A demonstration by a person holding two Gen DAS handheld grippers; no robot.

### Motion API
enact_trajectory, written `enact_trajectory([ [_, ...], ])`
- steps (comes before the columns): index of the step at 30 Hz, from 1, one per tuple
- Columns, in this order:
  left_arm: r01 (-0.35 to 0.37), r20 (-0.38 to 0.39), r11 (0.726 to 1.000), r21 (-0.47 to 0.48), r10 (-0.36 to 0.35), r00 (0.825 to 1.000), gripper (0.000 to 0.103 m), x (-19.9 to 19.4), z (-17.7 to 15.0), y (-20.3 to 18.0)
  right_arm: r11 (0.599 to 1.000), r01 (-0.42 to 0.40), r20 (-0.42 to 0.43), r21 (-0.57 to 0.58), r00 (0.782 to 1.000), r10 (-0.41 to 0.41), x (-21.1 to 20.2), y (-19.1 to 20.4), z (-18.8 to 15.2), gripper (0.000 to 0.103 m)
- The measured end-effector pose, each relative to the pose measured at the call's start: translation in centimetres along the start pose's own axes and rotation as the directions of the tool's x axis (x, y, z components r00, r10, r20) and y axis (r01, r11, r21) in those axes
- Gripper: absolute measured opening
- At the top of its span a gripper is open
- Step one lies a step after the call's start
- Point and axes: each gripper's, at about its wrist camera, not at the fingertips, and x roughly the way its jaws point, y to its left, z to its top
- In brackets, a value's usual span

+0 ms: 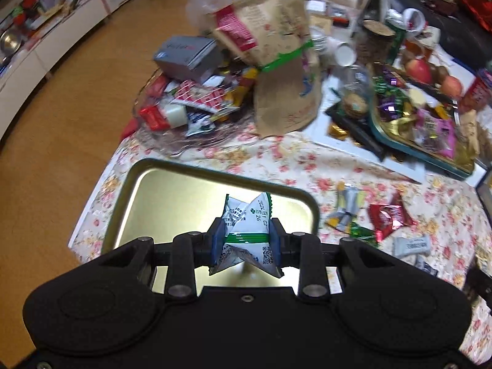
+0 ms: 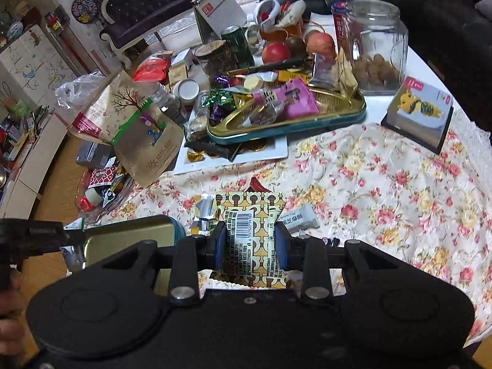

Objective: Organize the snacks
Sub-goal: 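Lift and carry both held packets over the gold tray, then open the left gripper dropping the green-white packet while the right gripper releases the yellow packet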

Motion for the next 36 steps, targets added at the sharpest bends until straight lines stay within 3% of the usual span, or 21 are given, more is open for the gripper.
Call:
enact_trajectory([
  [5,-0.067,-0.091,0.992,-0.103,0.057,0.994,0.039,2.5,0.1,3.8,0.999,0.02,-0.01,-0.034,1.0,-0.02,1.4,1.7,-0.4,0.034],
  [9,0.01,-0.124,0.982,-0.19,-0.034,0.992,0.04,3.0,0.4,6.7,0.999,-0.017,-0.051,-0.046,0.999,0.015,2.8,3.4,-0.8,0.034],
  [14,-0.041,-0.137,0.974,-0.222,0.011,0.991,0.04,3.7,-0.1,8.8,0.993,-0.115,-0.094,-0.034,0.989,0.111,4.3,6.0,-1.1,0.034],
  [20,-0.01,-0.188,0.974,-0.228,-0.034,0.982,0.041,4.9,-0.8,9.6,0.984,-0.167,-0.161,-0.068,0.975,0.154,6.4,10.0,-2.5,0.034],
  [25,0.019,-0.149,0.973,-0.231,-0.054,0.987,0.046,3.8,-0.7,10.3,0.978,-0.17,-0.216,-0.124,0.966,0.141,8.2,12.4,-3.9,0.034],
  [31,-0.002,-0.042,0.983,-0.183,-0.006,0.999,0.047,1.9,-0.3,10.4,0.97,-0.166,-0.223,-0.18,0.967,0.124,9.1,13.6,-4.9,0.034],
  [36,0.03,-0.073,0.979,-0.202,-0.046,0.996,0.047,2.5,-0.3,10.6,0.962,-0.171,-0.212,-0.211,0.969,0.126,9.4,14.1,-5.2,0.034],
])
